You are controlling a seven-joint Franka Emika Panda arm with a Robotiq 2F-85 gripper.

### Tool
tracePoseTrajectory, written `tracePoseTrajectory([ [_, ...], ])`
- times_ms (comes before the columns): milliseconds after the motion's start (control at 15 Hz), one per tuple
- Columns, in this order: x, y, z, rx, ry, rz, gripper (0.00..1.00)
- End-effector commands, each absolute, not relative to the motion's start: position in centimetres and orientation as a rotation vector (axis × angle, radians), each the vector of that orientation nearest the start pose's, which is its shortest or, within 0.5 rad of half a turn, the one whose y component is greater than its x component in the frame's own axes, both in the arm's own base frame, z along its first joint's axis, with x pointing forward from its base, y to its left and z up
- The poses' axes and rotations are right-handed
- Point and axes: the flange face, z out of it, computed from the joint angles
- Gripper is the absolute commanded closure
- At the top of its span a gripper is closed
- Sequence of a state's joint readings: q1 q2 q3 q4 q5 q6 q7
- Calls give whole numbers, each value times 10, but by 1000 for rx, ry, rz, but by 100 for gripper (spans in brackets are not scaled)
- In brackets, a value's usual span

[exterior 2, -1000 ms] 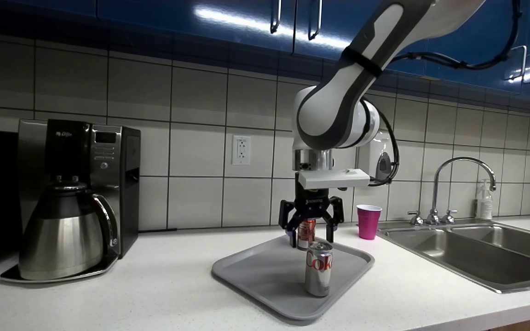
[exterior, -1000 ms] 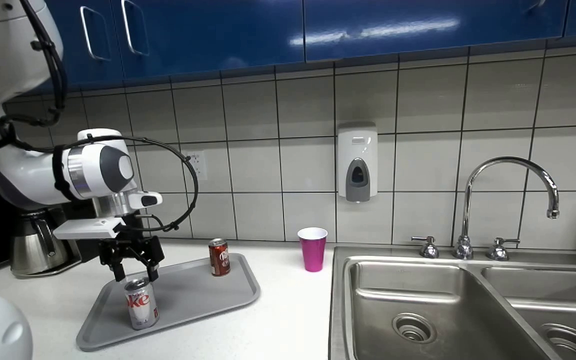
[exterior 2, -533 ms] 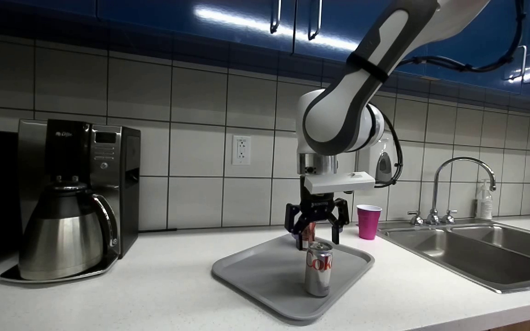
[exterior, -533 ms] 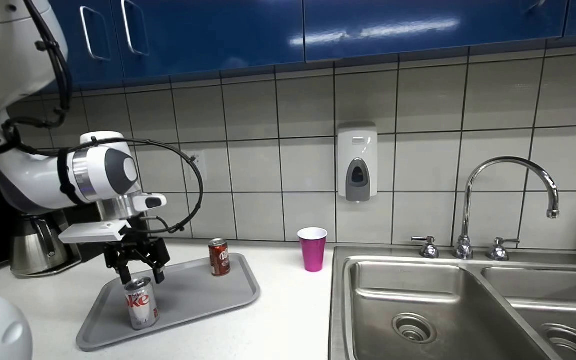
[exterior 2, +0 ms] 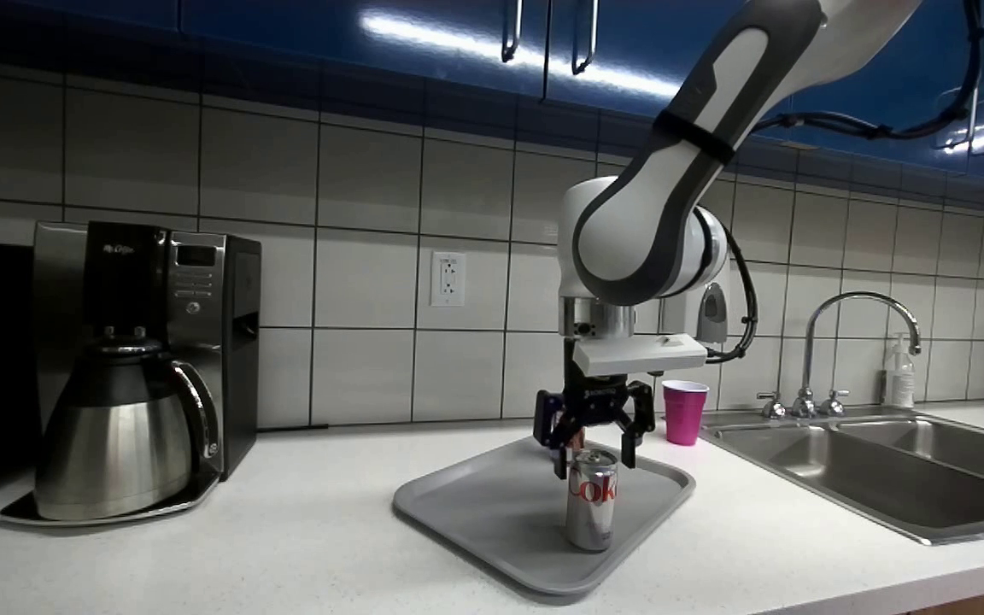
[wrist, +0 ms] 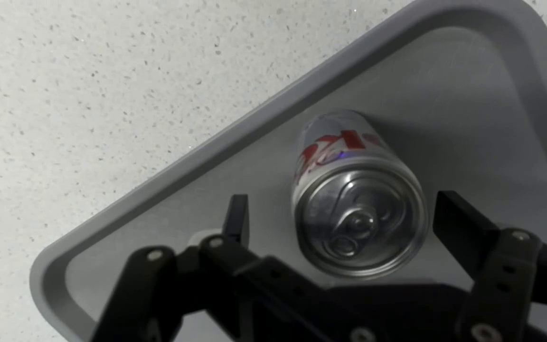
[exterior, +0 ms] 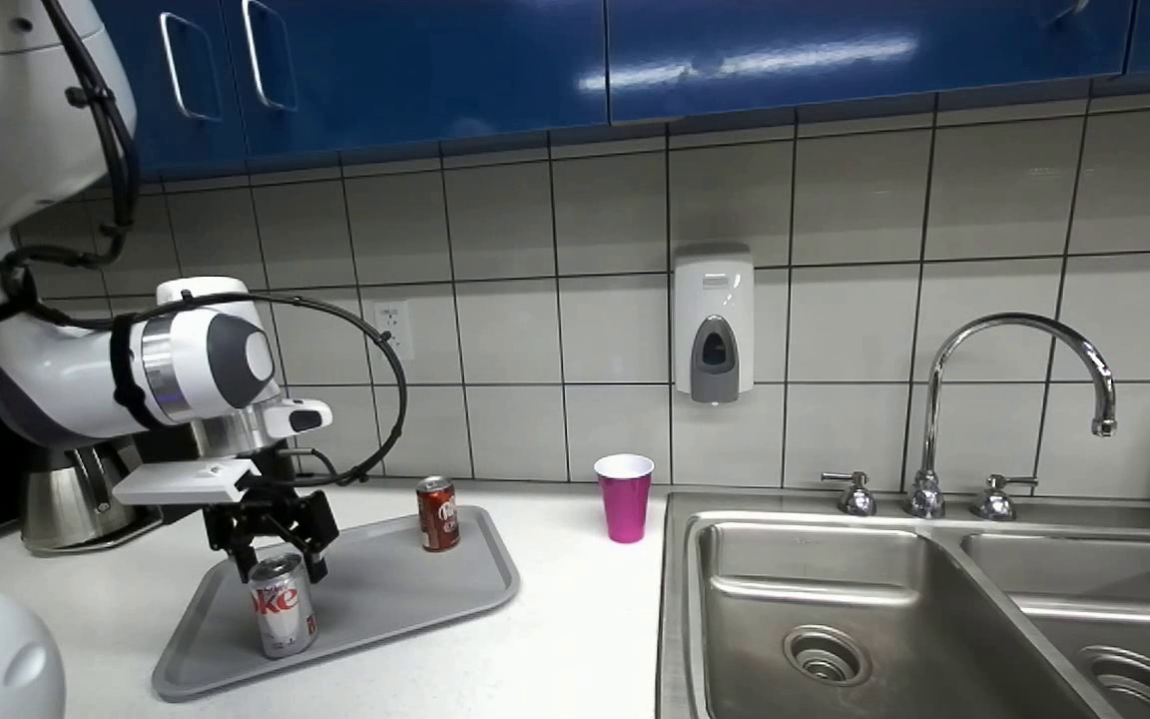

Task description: Pick up the silver coke can and put it on the kitchen counter, pick up the brown dr pepper can and put it on the kitchen counter

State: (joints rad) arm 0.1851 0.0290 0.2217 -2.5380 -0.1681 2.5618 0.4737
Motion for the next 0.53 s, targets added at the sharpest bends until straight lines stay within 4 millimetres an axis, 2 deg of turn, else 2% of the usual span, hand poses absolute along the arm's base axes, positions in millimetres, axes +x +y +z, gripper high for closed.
tracePoseTrajectory([
  [0,412,182,260,-3201,-76,-94,0],
  [467,412,176,253,-3189,-64,-106,0],
])
